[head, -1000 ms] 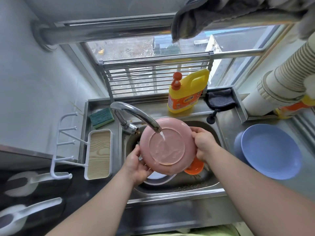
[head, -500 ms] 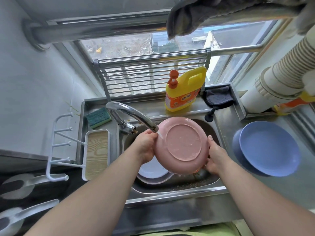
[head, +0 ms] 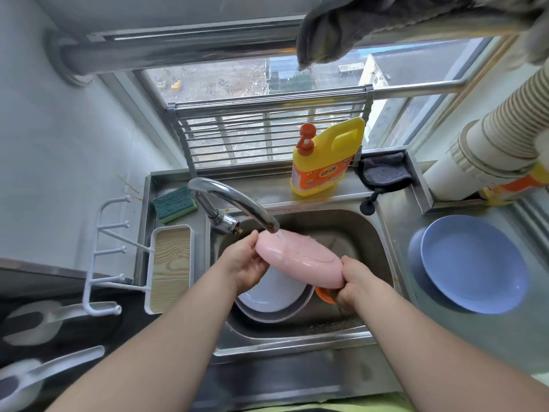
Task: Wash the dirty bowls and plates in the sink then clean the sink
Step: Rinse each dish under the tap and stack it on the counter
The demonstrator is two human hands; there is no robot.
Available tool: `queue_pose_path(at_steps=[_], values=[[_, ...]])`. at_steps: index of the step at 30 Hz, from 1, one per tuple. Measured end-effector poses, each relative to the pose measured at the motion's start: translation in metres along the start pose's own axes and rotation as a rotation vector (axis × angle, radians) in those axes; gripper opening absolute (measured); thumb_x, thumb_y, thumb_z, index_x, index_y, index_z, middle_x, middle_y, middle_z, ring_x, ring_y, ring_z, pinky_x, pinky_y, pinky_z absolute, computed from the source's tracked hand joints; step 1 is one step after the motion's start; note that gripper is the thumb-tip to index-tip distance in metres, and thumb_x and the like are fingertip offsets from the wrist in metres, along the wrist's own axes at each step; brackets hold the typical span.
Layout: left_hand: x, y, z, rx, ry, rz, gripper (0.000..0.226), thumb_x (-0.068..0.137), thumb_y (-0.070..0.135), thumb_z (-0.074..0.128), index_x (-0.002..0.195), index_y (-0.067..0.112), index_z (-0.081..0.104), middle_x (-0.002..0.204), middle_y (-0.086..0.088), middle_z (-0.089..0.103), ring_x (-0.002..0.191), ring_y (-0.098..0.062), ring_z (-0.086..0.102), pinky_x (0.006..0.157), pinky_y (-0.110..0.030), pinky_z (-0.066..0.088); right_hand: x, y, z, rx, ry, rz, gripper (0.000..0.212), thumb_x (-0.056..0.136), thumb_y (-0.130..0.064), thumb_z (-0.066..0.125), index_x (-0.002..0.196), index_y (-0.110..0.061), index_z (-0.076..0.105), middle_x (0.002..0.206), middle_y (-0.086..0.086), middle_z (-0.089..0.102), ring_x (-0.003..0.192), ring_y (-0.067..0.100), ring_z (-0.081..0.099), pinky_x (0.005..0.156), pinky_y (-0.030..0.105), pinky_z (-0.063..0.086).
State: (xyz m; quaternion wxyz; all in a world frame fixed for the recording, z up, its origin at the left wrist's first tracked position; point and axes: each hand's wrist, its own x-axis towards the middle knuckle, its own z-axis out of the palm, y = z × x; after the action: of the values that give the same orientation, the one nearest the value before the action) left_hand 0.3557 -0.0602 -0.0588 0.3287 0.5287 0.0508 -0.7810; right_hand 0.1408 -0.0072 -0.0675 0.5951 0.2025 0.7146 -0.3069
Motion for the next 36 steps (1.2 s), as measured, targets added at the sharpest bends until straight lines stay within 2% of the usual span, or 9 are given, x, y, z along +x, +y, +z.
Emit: queue_pose_path(at_steps=[8,11,15,21,25,29,31,34,36], values=[[-0.008,-0.011,-0.031,-0.276,-0.052,0.015,0.039,0.11,0.026,0.053,0.127,-0.006,0.065,0.12,-0.021,0.075,0.095,-0.031,0.079,0.072,-0.04,0.067,-0.009,-0.025,0.046,-0.008,0.042,-0.103,0.031,0.097,-0.042,0.064,0.109,-0.015,0.07,0.104,0.011,0.073,0.093,0.037,0.072,0.087,0.053,0.06],[-0.008,-0.007,-0.034,-0.343,0.0,0.046,0.037,0.109,0.028,0.054,0.122,-0.005,0.067,0.107,-0.02,0.078,0.085,-0.03,0.08,0.06,-0.037,0.065,-0.023,-0.026,0.067,-0.013,0.026,-0.132,0.031,0.102,-0.042,0.058,0.113,-0.013,0.064,0.099,0.01,0.066,0.099,0.035,0.067,0.09,0.049,0.06],[-0.004,0.002,-0.046,-0.461,0.155,0.046,0.029,0.108,0.021,0.058,0.115,-0.006,0.065,0.077,-0.016,0.076,0.058,-0.025,0.076,0.045,-0.031,0.059,-0.029,-0.013,0.089,-0.014,-0.144,-0.231,0.02,0.113,-0.026,0.038,0.108,-0.012,0.052,0.079,0.008,0.064,0.069,0.023,0.065,0.049,0.03,0.06],[-0.003,0.011,-0.051,-0.468,0.174,0.065,0.021,0.107,0.01,0.058,0.117,-0.007,0.063,0.084,-0.017,0.075,0.057,-0.025,0.075,0.045,-0.03,0.059,-0.034,-0.018,0.089,0.14,-0.11,-0.051,0.026,0.102,-0.029,0.067,0.097,-0.003,0.067,0.089,0.016,0.074,0.077,0.036,0.074,0.078,0.054,0.064],[-0.002,0.002,-0.023,-0.419,0.11,0.067,0.021,0.109,0.009,0.054,0.113,-0.01,0.063,0.084,-0.019,0.076,0.06,-0.026,0.077,0.048,-0.031,0.06,-0.029,-0.029,0.058,0.226,-0.109,-0.039,0.027,0.097,-0.023,0.074,0.111,-0.001,0.067,0.093,0.021,0.071,0.074,0.041,0.072,0.058,0.054,0.06],[-0.008,-0.013,0.008,-0.335,0.026,0.03,0.027,0.108,0.009,0.055,0.123,-0.013,0.061,0.085,-0.023,0.076,0.066,-0.028,0.078,0.051,-0.032,0.062,-0.028,-0.046,0.025,0.237,-0.095,-0.115,0.02,0.103,-0.022,0.067,0.109,-0.004,0.06,0.086,0.015,0.066,0.041,0.031,0.067,0.032,0.037,0.05],[-0.013,-0.022,0.015,-0.23,0.005,0.016,0.026,0.107,0.008,0.057,0.126,-0.01,0.062,0.089,-0.022,0.078,0.071,-0.028,0.079,0.053,-0.032,0.062,-0.026,-0.051,0.009,0.206,-0.09,-0.129,0.025,0.104,-0.029,0.065,0.112,-0.005,0.061,0.091,0.014,0.068,0.048,0.029,0.071,0.038,0.036,0.054],[-0.021,-0.034,0.008,0.01,0.023,-0.008,0.027,0.107,0.01,0.052,0.13,-0.002,0.061,0.111,-0.023,0.075,0.087,-0.032,0.08,0.064,-0.039,0.065,-0.018,-0.046,-0.01,0.147,-0.104,-0.099,0.038,0.107,-0.045,0.054,0.108,-0.008,0.065,0.102,0.014,0.07,0.102,0.032,0.071,0.081,0.051,0.057],[-0.026,-0.04,-0.005,0.154,0.029,-0.048,0.029,0.106,0.012,0.049,0.129,0.001,0.061,0.124,-0.025,0.068,0.099,-0.037,0.077,0.073,-0.046,0.066,-0.012,-0.036,-0.018,0.083,-0.097,-0.052,0.047,0.107,-0.052,0.048,0.109,-0.011,0.069,0.101,0.015,0.07,0.105,0.036,0.065,0.087,0.06,0.051]])
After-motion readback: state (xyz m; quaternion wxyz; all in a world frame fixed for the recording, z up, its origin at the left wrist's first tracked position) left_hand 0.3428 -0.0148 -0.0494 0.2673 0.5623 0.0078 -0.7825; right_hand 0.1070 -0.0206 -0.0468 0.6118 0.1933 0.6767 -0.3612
